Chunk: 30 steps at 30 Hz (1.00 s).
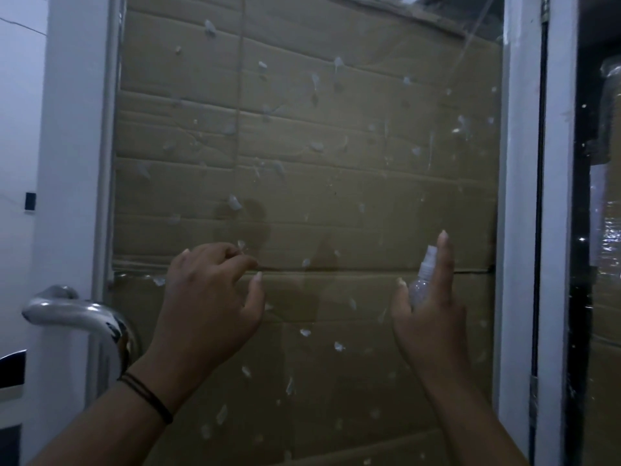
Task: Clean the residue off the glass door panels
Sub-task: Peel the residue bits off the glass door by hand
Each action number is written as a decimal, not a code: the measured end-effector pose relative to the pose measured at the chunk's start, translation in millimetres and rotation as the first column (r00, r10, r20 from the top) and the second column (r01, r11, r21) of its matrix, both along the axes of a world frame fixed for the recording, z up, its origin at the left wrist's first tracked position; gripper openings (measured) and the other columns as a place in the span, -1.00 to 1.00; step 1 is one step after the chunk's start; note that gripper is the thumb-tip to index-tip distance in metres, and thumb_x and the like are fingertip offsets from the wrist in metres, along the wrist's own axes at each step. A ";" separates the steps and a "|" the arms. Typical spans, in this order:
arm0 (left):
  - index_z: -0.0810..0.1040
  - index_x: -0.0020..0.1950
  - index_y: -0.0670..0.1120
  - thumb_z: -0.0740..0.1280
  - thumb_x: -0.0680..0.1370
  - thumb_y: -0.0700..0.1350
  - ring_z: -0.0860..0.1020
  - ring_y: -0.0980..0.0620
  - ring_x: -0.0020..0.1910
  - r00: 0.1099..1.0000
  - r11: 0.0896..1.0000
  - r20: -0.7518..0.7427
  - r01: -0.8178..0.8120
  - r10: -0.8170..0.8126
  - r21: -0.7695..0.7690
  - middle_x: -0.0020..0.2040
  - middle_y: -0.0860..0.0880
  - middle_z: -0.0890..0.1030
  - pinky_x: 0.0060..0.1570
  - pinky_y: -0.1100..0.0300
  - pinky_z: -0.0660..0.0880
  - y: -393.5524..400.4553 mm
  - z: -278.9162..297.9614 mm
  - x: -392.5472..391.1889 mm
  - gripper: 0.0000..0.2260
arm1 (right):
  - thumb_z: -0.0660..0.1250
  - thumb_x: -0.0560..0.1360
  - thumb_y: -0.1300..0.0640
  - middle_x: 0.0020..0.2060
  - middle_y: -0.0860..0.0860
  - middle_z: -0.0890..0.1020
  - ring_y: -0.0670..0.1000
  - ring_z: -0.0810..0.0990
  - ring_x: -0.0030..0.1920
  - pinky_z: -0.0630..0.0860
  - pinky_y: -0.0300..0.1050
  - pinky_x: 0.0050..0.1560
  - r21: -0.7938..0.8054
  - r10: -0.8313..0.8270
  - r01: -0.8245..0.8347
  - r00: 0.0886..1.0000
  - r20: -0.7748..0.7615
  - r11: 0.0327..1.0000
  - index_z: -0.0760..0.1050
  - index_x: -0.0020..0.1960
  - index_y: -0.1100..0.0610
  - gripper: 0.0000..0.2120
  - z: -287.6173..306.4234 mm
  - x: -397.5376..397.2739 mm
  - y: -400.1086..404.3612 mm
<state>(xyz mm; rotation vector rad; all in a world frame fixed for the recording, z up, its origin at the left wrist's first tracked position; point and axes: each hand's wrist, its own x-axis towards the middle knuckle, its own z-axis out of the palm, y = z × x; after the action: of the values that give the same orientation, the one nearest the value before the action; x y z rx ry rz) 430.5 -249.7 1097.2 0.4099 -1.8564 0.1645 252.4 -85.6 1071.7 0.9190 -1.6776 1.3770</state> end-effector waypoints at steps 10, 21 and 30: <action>0.68 -0.09 -0.09 0.29 0.41 -0.02 0.55 -0.08 -0.10 1.000 0.999 -0.004 -0.024 0.024 0.037 -0.12 -0.04 0.61 0.04 -0.13 0.47 -4.9 -2.8 18.4 -0.76 | 0.30 0.48 0.22 -0.09 0.21 0.60 0.13 0.53 -0.26 0.32 -0.18 -0.25 0.046 0.087 -0.087 0.996 0.005 0.995 0.08 0.50 -0.09 -0.30 -3.0 20.9 -20.8; 0.67 -0.05 -0.12 0.30 0.42 -0.04 0.54 -0.06 -0.10 0.998 0.997 0.000 -0.068 0.068 0.045 -0.13 -0.06 0.61 0.00 -0.11 0.47 -12.9 -6.1 38.7 -0.77 | 0.30 0.42 0.23 -0.06 0.15 0.61 0.16 0.49 -0.30 0.32 -0.15 -0.28 0.072 0.070 -0.066 0.996 -0.050 0.995 0.14 0.47 -0.10 -0.30 -8.4 33.9 -48.6; 0.66 -0.03 -0.12 0.30 0.43 -0.05 0.54 -0.04 -0.08 0.995 0.994 -0.001 -0.102 0.102 0.038 -0.11 -0.06 0.62 0.00 -0.04 0.46 -15.4 -9.0 40.5 -0.76 | 0.28 0.40 0.27 -0.35 0.10 0.53 0.14 0.45 -0.41 0.35 -0.12 -0.35 0.039 0.124 -0.123 0.992 -0.022 0.992 0.16 0.26 -0.19 -0.41 -8.0 29.8 -51.6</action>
<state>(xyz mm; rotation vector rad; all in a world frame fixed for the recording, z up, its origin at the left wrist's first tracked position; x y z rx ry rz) 471.0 -265.1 1088.2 0.5313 -1.8387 0.1984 282.1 -137.2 1063.6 1.0726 -1.6564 1.4140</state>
